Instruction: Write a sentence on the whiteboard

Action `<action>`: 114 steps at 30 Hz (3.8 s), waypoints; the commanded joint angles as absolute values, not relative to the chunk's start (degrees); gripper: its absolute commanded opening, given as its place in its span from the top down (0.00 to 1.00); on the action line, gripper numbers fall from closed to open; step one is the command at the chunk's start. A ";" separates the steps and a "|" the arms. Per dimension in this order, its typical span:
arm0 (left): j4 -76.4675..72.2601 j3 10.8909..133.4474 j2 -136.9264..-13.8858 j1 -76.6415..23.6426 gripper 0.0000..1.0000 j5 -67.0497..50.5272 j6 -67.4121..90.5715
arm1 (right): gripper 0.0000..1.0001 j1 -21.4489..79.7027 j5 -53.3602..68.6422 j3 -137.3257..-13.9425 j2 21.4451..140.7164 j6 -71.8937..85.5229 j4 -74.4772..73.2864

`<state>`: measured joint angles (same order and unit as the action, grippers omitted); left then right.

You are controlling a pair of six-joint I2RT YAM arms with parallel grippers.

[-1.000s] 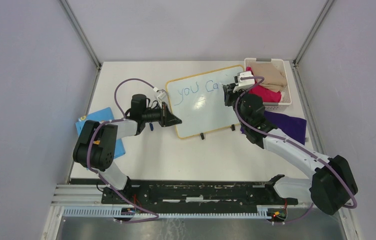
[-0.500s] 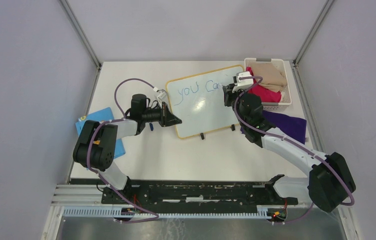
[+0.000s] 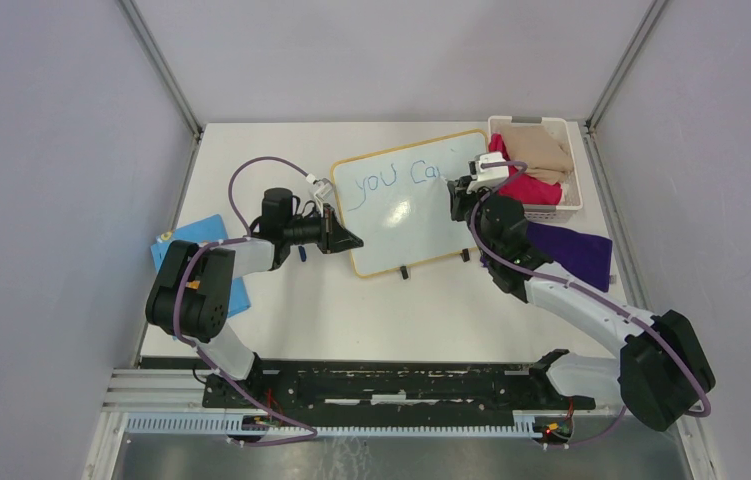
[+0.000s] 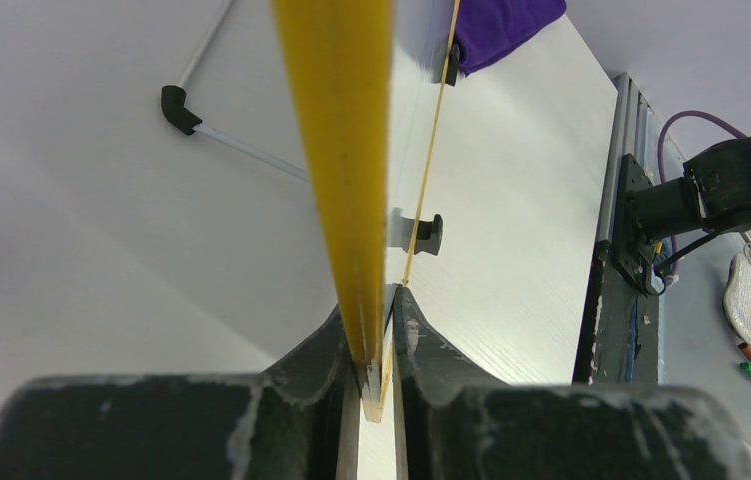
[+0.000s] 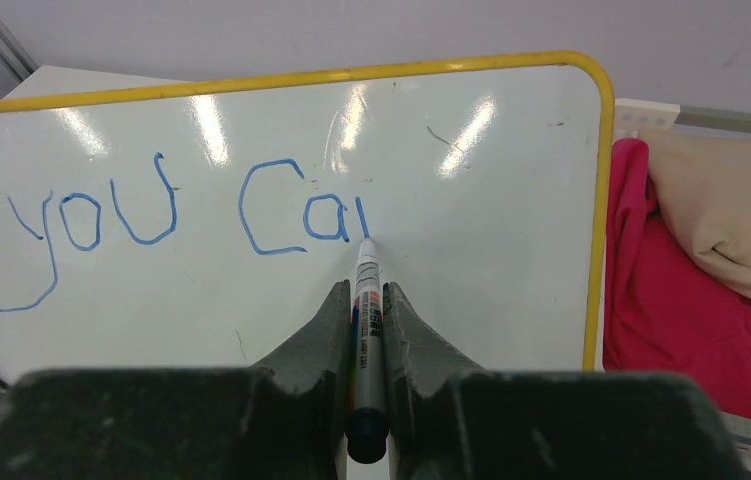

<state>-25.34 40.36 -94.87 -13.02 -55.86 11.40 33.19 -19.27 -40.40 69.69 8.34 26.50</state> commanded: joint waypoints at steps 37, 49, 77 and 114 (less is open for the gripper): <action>-20.13 40.92 -95.18 -14.26 0.98 -50.79 5.90 | 1.00 30.00 -19.97 -43.61 71.22 8.39 26.17; -19.42 41.05 -95.01 -14.68 0.98 -50.39 5.56 | 1.00 29.99 -19.53 -39.51 68.84 9.57 26.03; -18.74 41.33 -95.67 -14.77 0.98 -50.01 5.19 | 1.00 52.55 -22.88 -33.25 57.69 0.44 27.65; -18.19 41.50 -95.99 -14.82 0.98 -49.57 4.85 | 1.00 60.23 -32.63 -40.21 78.33 -1.76 37.71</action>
<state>-23.88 41.32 -94.87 -13.61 -54.85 10.61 60.38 -30.81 -36.97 77.56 -1.83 34.26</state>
